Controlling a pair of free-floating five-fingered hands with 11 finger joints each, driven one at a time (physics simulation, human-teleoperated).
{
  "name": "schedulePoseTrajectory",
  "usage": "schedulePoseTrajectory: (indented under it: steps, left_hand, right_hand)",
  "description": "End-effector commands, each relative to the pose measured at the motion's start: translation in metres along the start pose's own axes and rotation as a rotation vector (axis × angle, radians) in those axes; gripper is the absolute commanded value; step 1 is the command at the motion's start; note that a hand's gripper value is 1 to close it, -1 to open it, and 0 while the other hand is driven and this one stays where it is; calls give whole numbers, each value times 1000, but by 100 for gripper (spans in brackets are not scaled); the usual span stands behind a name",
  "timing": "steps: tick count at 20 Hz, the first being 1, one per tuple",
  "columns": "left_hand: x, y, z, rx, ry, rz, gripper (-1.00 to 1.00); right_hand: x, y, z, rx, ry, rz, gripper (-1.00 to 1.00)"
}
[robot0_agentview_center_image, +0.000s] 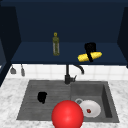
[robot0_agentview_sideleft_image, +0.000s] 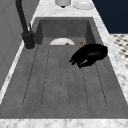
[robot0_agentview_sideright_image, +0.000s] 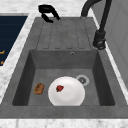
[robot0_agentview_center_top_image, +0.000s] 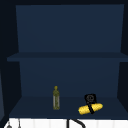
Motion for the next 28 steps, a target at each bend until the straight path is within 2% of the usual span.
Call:
schedulePoseTrajectory:
  steps: [1, 5, 14, 21, 28]
  left_hand:
    - [0, 0, 0, 0, 0, 0, 0]
    - [0, 0, 0, 0, 0, 0, 0]
    - [0, 0, 0, 0, 0, 0, 0]
    - [0, 0, 0, 0, 0, 0, 0]
    - [0, 0, 0, 0, 0, 0, 0]
  right_hand:
    - [-10, 2, 31, -2, -9, -31, 100]
    - [-20, 12, 64, -5, -11, -39, 100]
    - [-44, 62, 124, -15, -9, -34, 100]
    - [-62, 135, 155, -12, -8, -26, 100]
    - [-94, 199, 169, -15, -16, -67, 100]
